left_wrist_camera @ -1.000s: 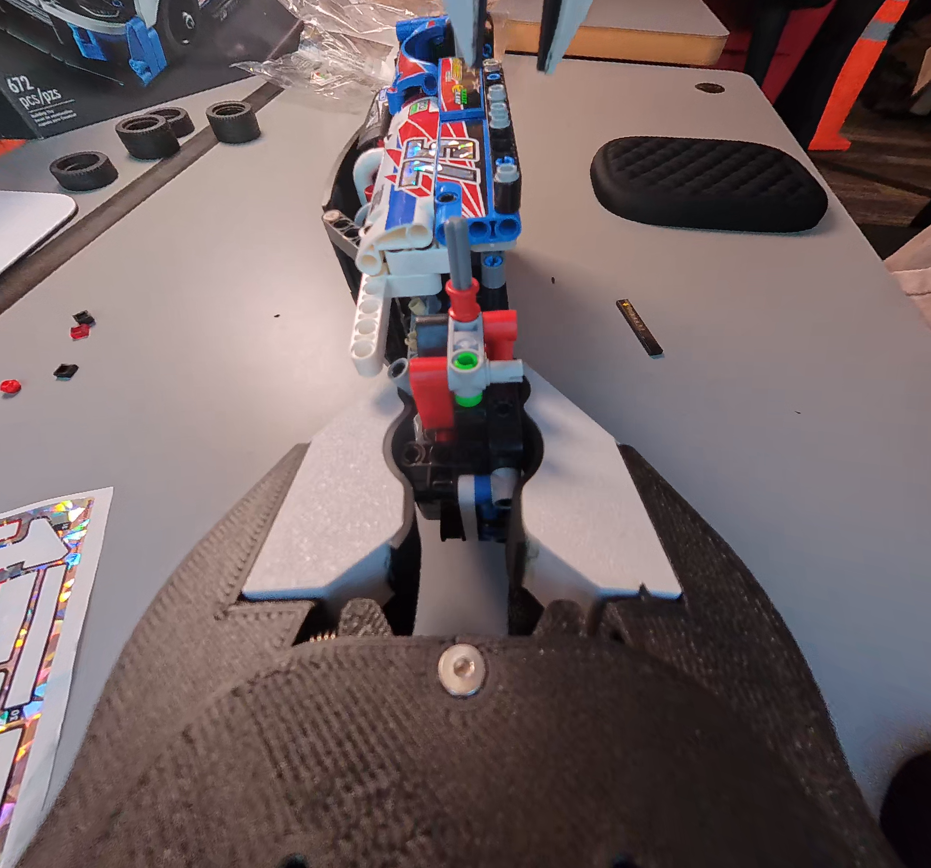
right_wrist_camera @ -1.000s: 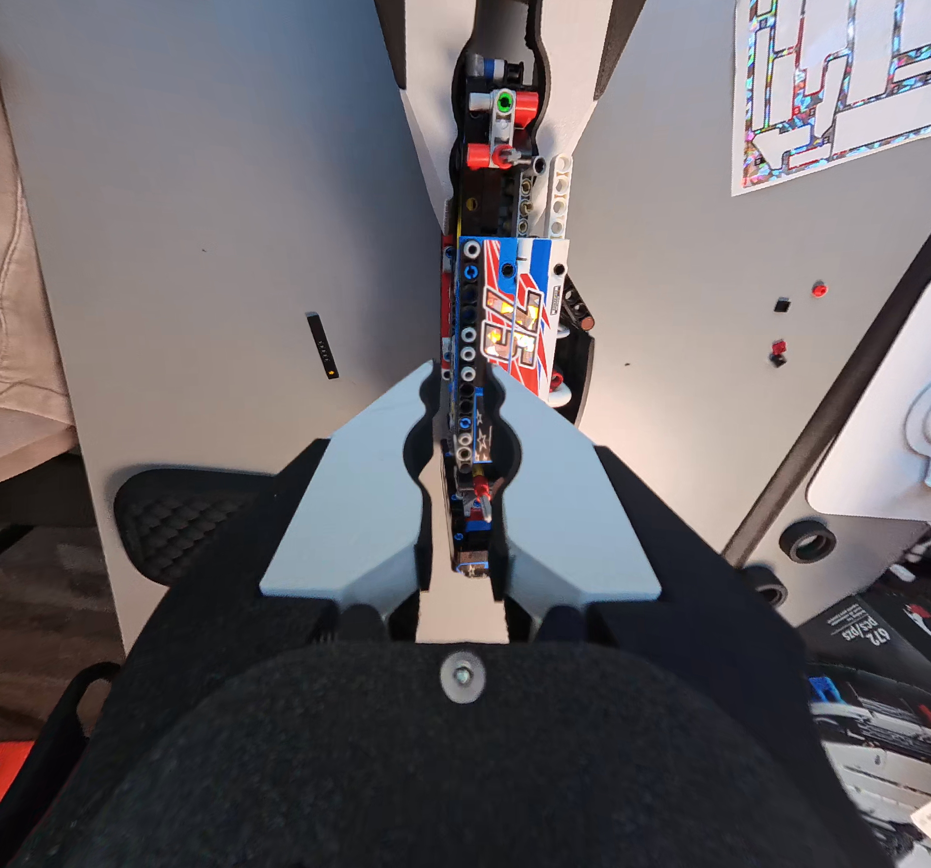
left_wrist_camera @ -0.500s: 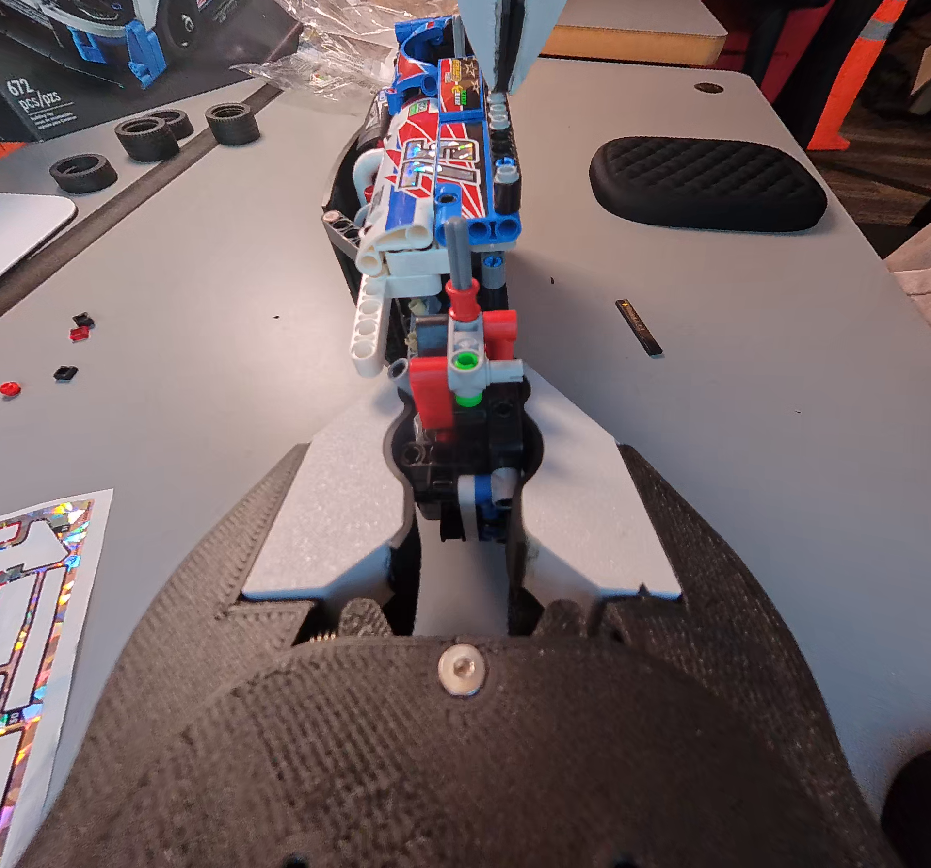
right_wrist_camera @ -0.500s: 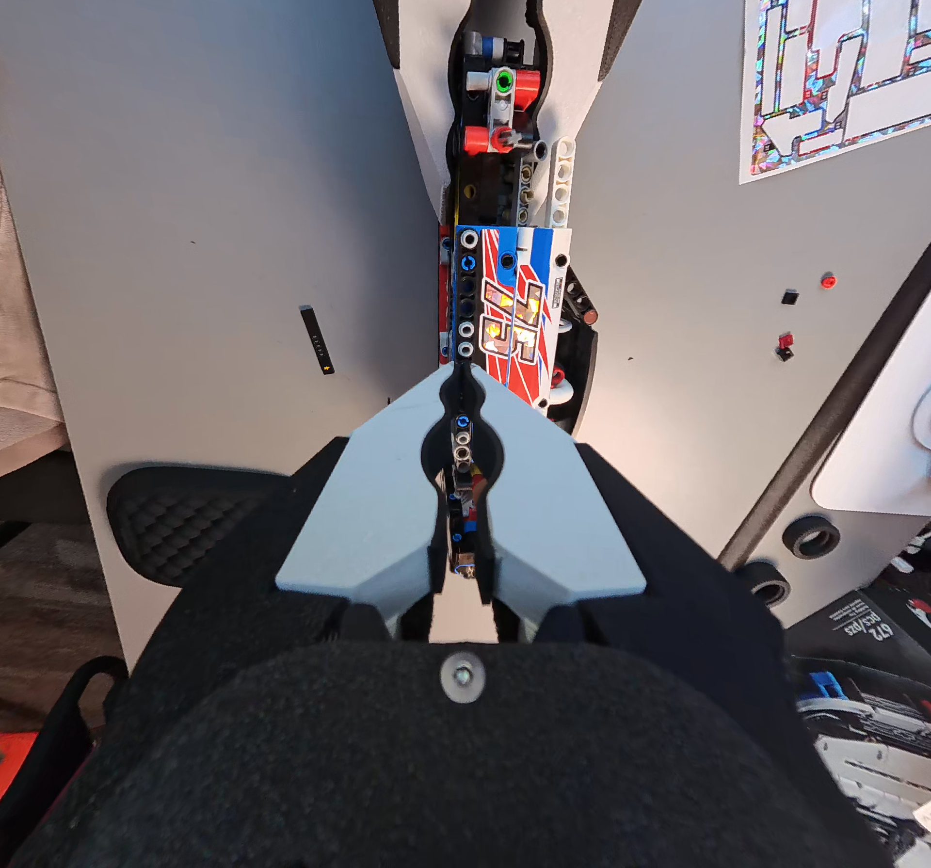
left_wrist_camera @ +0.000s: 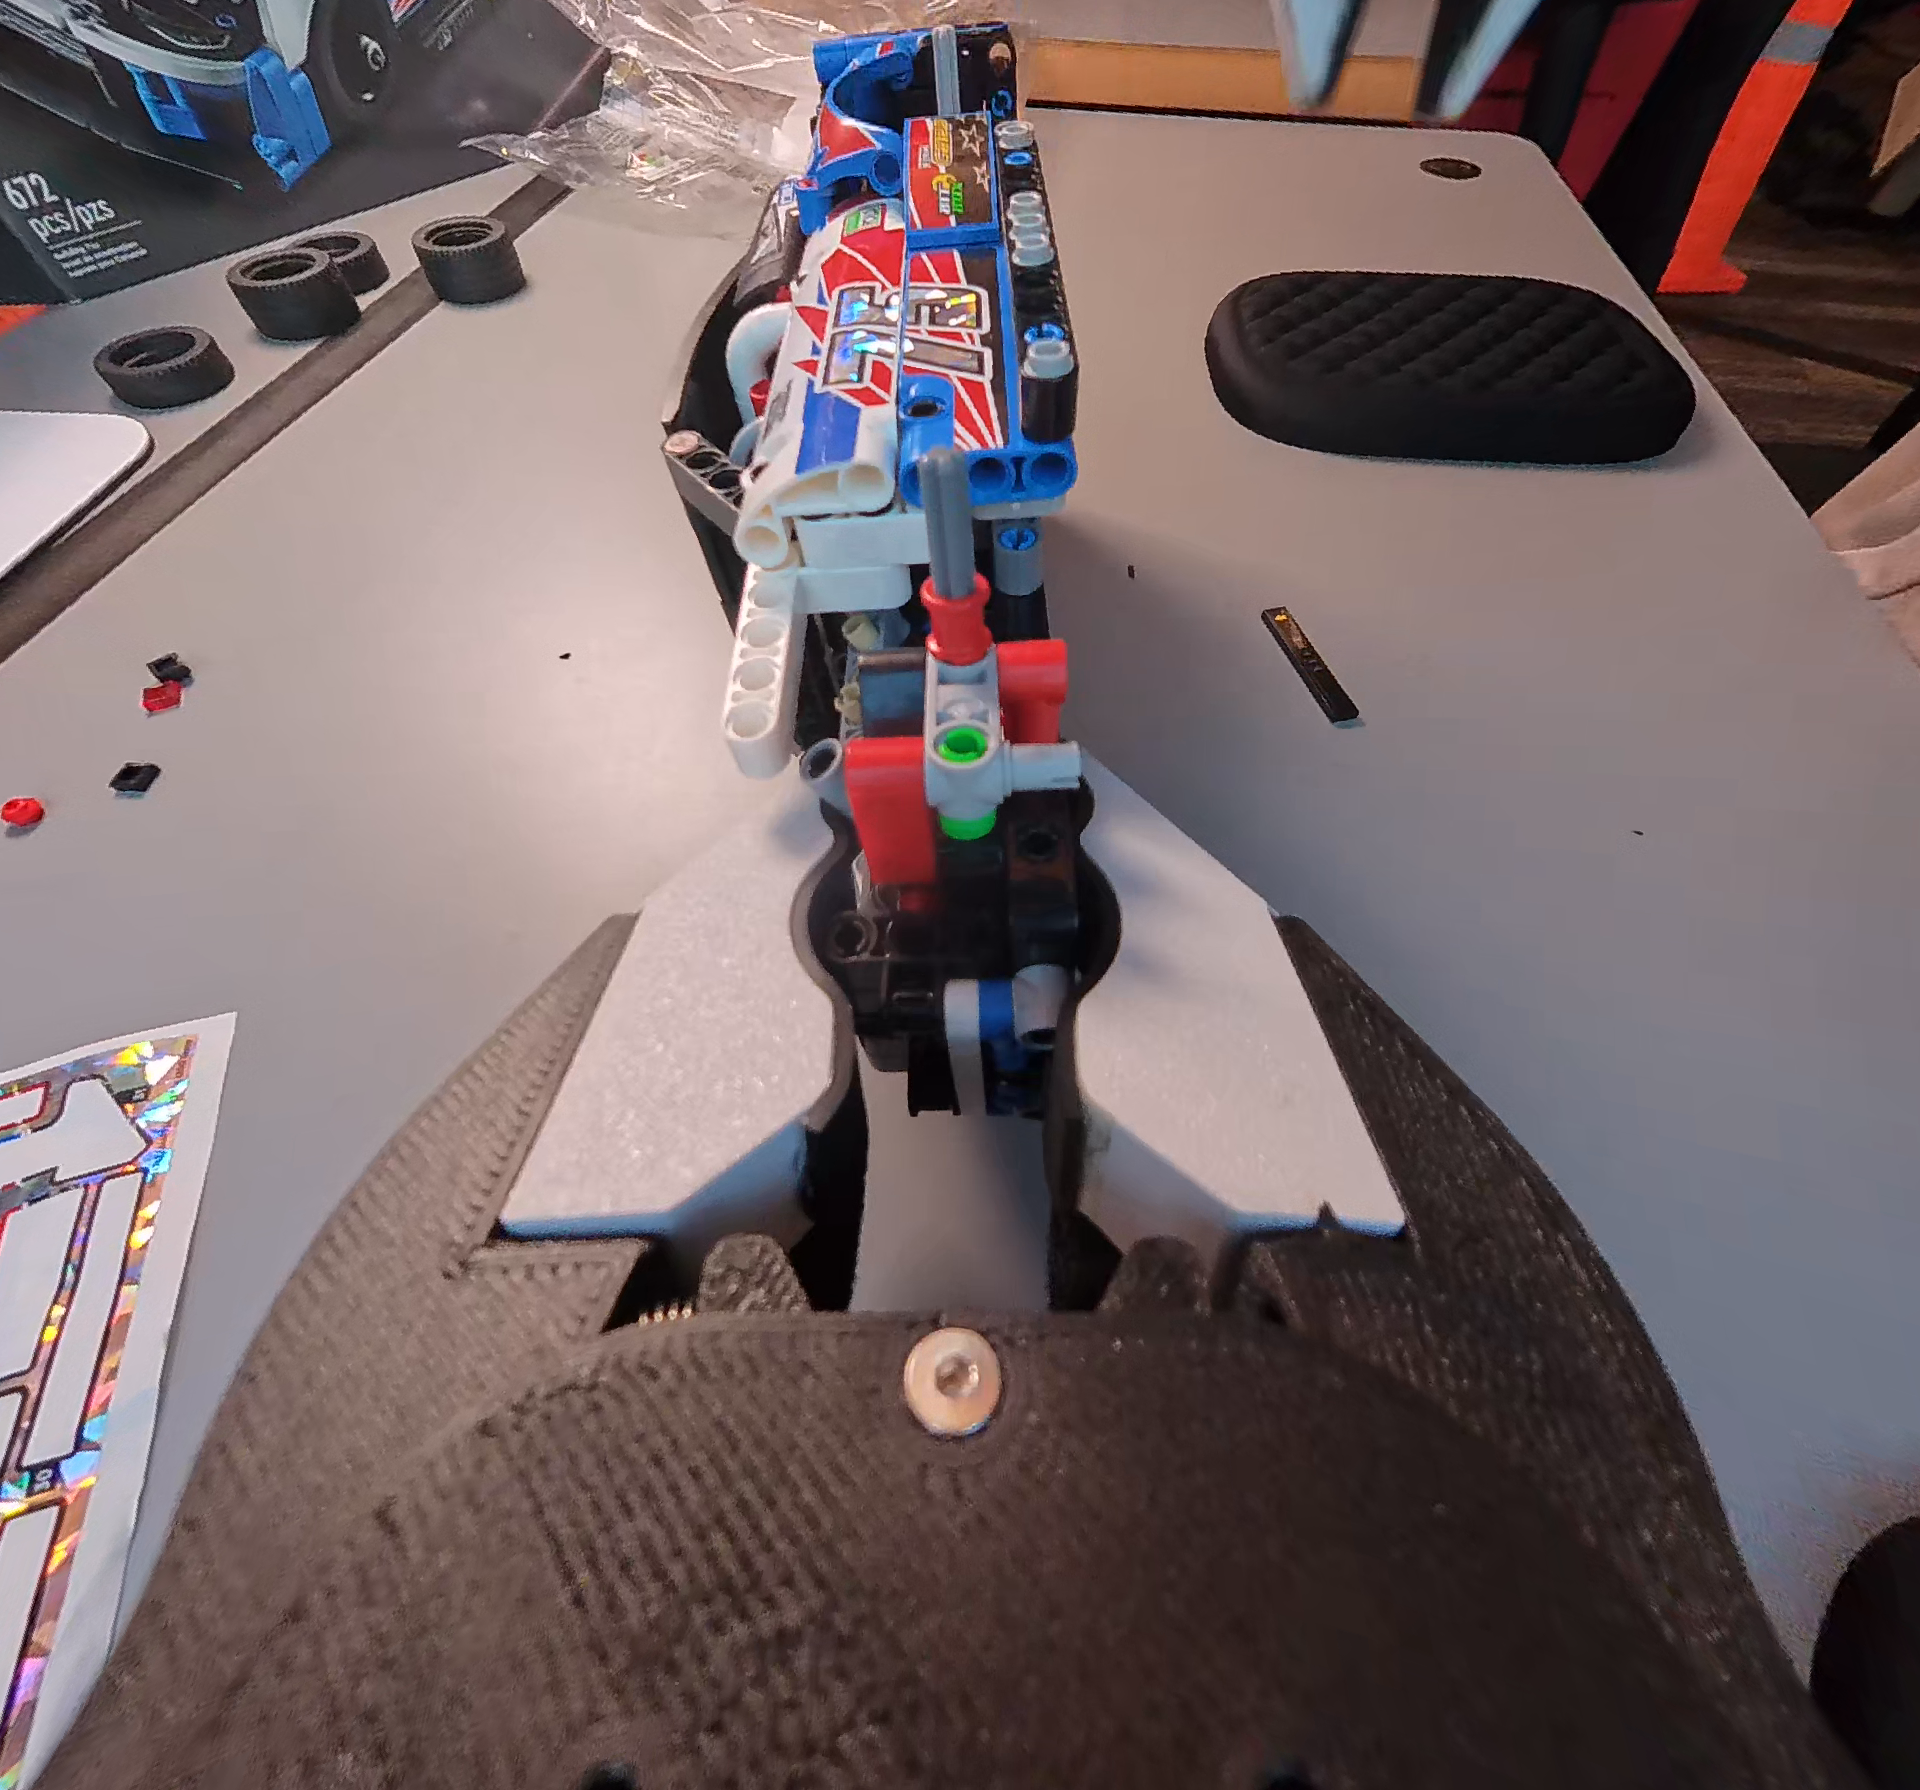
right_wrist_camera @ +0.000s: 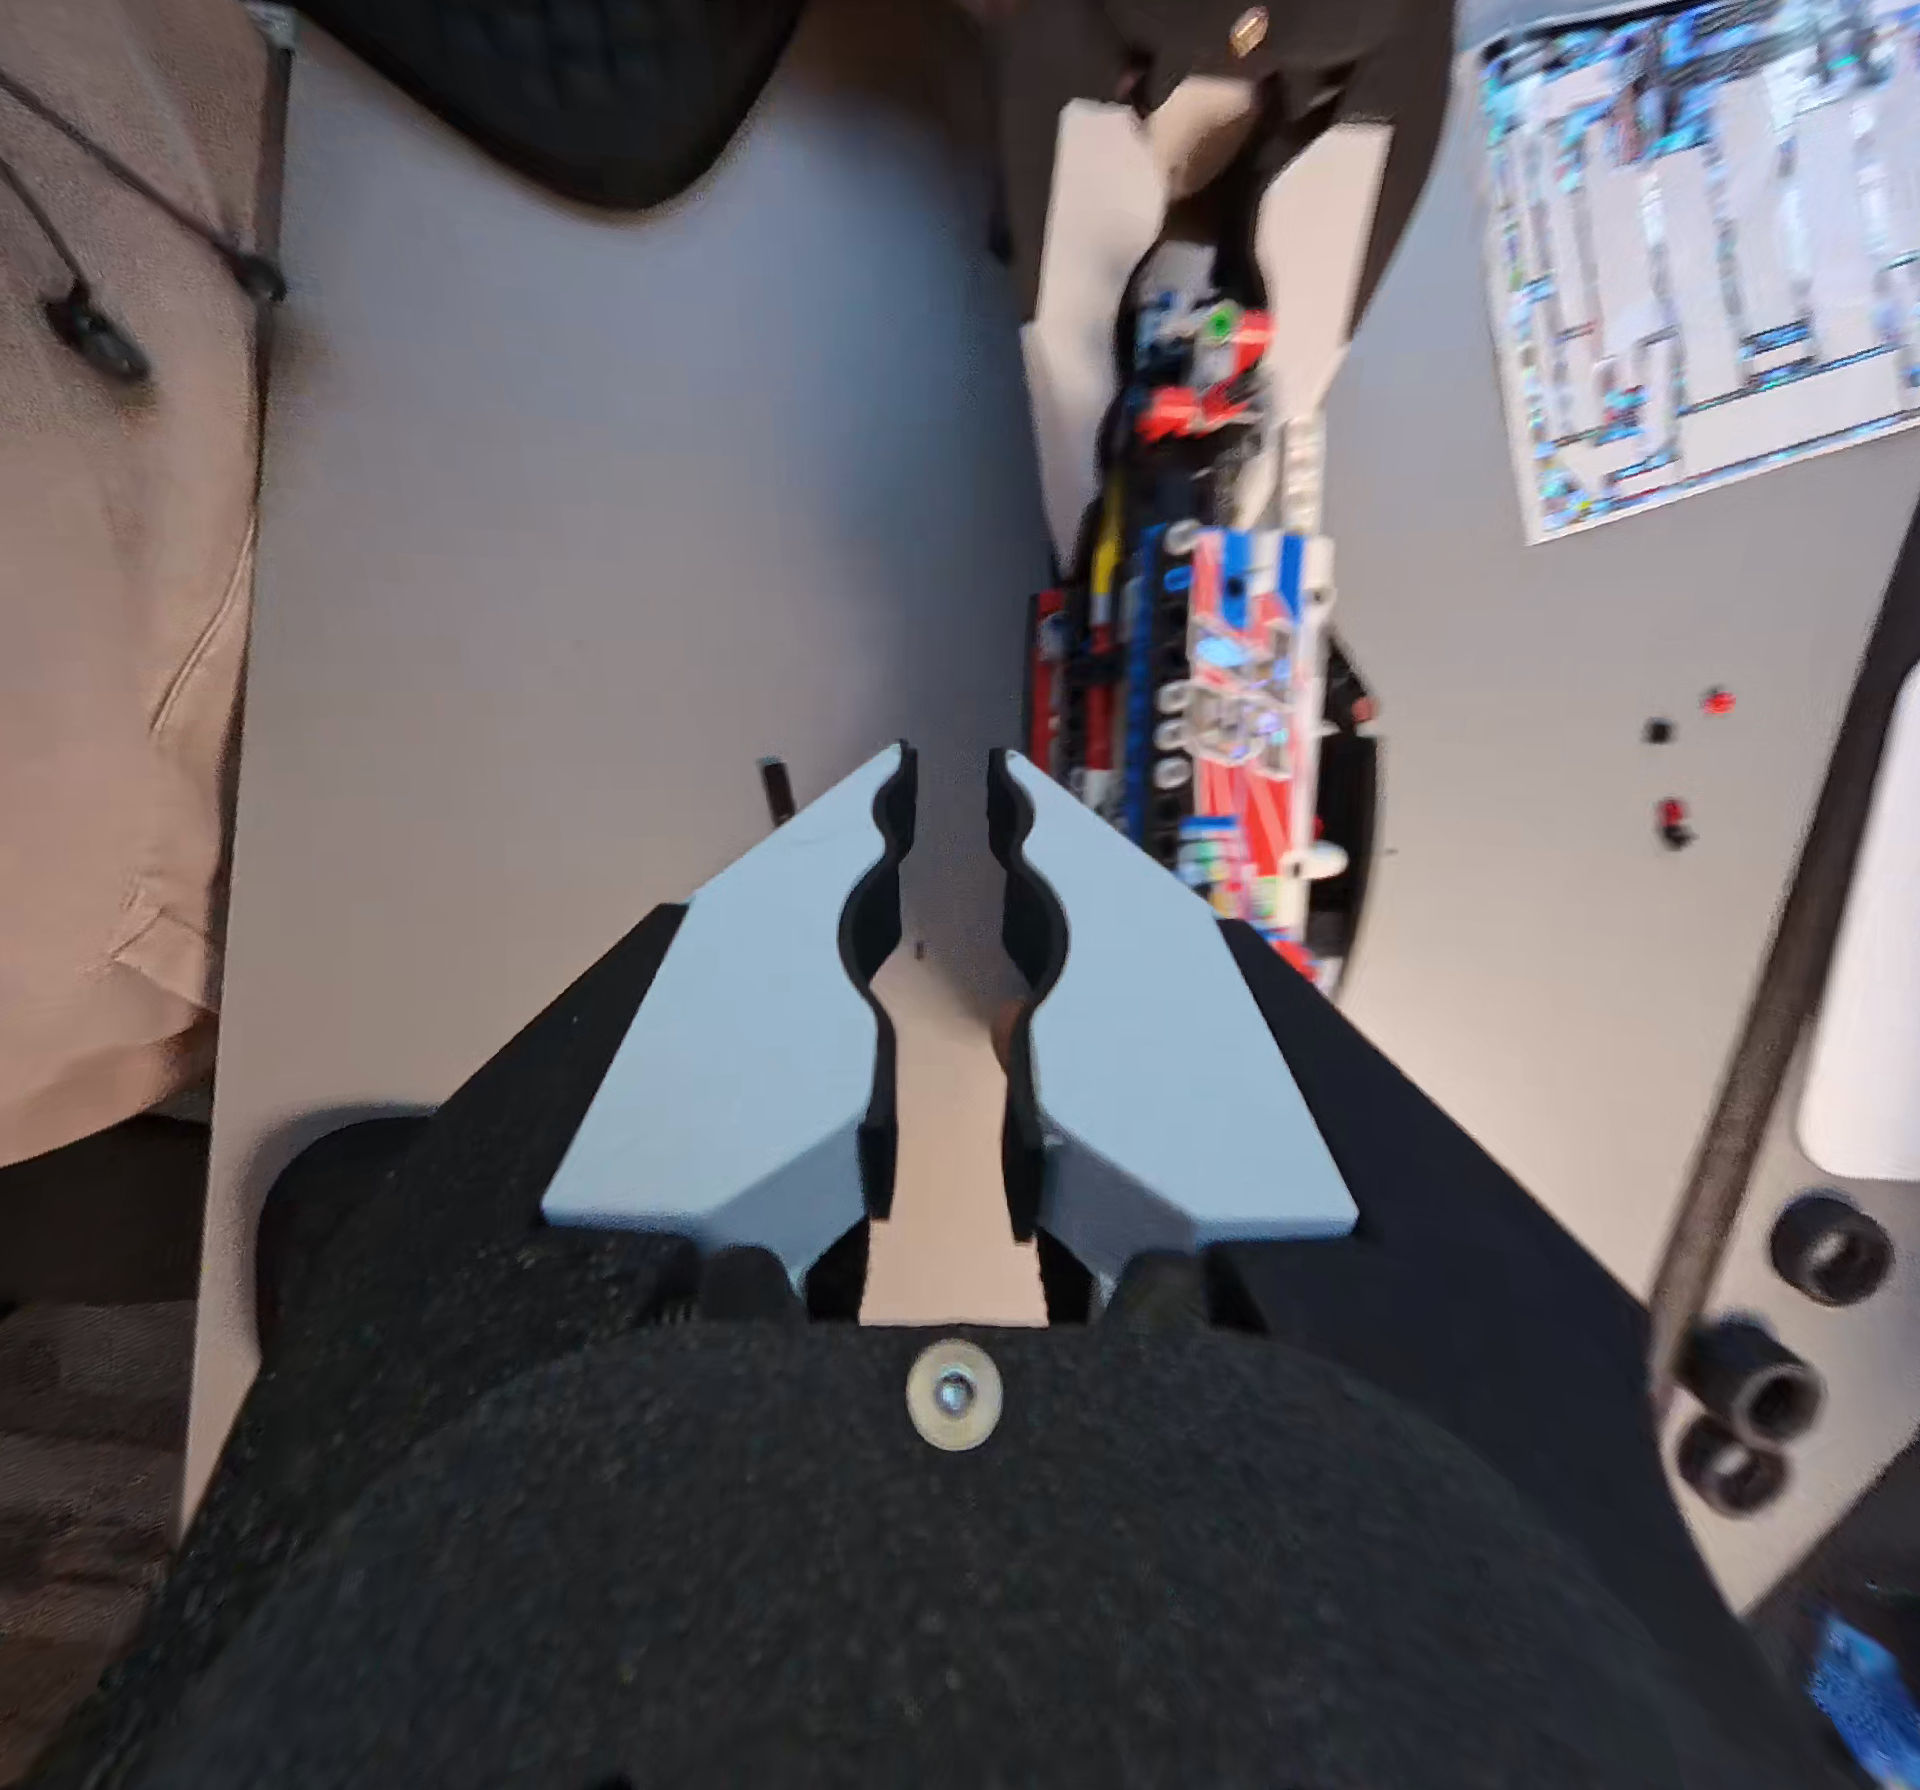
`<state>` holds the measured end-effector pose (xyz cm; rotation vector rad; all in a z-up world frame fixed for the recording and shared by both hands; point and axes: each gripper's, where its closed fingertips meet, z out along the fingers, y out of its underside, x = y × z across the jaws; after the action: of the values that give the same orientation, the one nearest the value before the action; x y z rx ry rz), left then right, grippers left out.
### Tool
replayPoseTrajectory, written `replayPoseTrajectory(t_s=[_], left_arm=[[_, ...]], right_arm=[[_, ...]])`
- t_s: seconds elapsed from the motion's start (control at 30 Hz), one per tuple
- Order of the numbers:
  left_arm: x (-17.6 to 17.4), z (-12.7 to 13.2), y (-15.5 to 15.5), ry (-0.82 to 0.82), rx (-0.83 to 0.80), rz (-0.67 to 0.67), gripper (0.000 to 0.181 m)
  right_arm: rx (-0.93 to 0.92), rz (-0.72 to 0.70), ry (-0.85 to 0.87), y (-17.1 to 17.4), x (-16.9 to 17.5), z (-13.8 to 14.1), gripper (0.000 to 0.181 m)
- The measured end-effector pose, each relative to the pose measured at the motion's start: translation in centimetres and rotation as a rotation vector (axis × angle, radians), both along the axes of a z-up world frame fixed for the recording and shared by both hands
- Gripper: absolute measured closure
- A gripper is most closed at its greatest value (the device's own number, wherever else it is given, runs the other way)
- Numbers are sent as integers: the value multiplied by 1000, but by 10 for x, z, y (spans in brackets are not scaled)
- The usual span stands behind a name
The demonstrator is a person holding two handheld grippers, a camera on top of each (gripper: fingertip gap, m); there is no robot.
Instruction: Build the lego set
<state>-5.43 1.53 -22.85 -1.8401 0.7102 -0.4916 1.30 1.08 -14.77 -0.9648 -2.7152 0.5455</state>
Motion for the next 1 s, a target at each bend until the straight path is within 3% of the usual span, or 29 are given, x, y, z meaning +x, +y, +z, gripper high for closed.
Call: replayPoseTrajectory(t_s=[0.13, 0.2, 0.33, 0.53, 0.8, 0.87, 1.0], left_arm=[[0, 0, -3, 1, 8, -21, 148], [1, 0, -5, -1, 9, -31, 148], [1, 1, -6, -2, 11, -29, 148], [0, 1, -6, -13, 13, -27, 148], [0, 2, -5, -28, 13, -27, 148], [0, 2, -5, -29, 14, -28, 148], [0, 2, -6, -30, 16, -28, 148]], right_arm=[[-41, -8, -81, -8, 59, -79, 167], [-57, -33, -70, -5, 70, -109, 164], [-95, -53, -3, -2, 65, -123, 164], [-84, -8, -50, -1, 63, -138, 168], [-88, -9, -43, -6, 66, -136, 176], [-149, -27, -3, -11, 62, -113, 176], [-171, -86, 174, 3, 30, -25, 176]])
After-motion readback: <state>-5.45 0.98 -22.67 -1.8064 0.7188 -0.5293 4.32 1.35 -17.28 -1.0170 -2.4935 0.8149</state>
